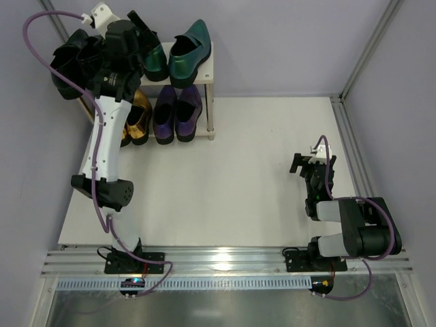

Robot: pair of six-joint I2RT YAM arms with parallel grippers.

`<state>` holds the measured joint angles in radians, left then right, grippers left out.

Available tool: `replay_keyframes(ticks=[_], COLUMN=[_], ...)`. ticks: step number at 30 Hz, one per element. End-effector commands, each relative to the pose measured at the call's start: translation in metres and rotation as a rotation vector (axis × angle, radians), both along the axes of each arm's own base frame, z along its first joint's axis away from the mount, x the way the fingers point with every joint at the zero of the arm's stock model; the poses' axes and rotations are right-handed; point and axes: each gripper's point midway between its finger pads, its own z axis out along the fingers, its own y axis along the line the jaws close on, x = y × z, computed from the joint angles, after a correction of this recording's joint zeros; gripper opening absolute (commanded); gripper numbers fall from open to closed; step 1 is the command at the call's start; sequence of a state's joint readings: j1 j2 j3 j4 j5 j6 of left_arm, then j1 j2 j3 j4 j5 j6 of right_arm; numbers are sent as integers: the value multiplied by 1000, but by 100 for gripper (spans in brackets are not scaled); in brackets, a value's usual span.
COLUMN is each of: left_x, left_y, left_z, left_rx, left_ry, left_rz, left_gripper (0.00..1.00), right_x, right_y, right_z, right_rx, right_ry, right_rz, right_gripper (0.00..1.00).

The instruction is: Place and organize the shoes onto the shoe shelf

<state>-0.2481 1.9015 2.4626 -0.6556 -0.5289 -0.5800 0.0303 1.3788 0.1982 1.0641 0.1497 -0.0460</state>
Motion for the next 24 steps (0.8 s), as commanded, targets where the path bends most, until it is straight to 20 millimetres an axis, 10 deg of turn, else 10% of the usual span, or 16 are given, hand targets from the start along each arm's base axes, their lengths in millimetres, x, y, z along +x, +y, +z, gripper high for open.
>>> replay_keyframes(ticks=[1, 13, 24], left_x=[3, 11, 10], left_y=[-4, -8, -13], left_z=[-1, -25, -30], left_rx=[-132, -244, -254], left_ry=[-7, 57, 68], left_rz=[-57, -98, -118], left_gripper=[95, 86, 42], right_x=[6, 6, 6], right_y=[2, 1, 1], right_z=[20, 20, 20], right_rx=[16, 16, 16], right_ry=[-74, -72, -74], right_rz=[6, 5, 5], right_gripper=[97, 97, 97])
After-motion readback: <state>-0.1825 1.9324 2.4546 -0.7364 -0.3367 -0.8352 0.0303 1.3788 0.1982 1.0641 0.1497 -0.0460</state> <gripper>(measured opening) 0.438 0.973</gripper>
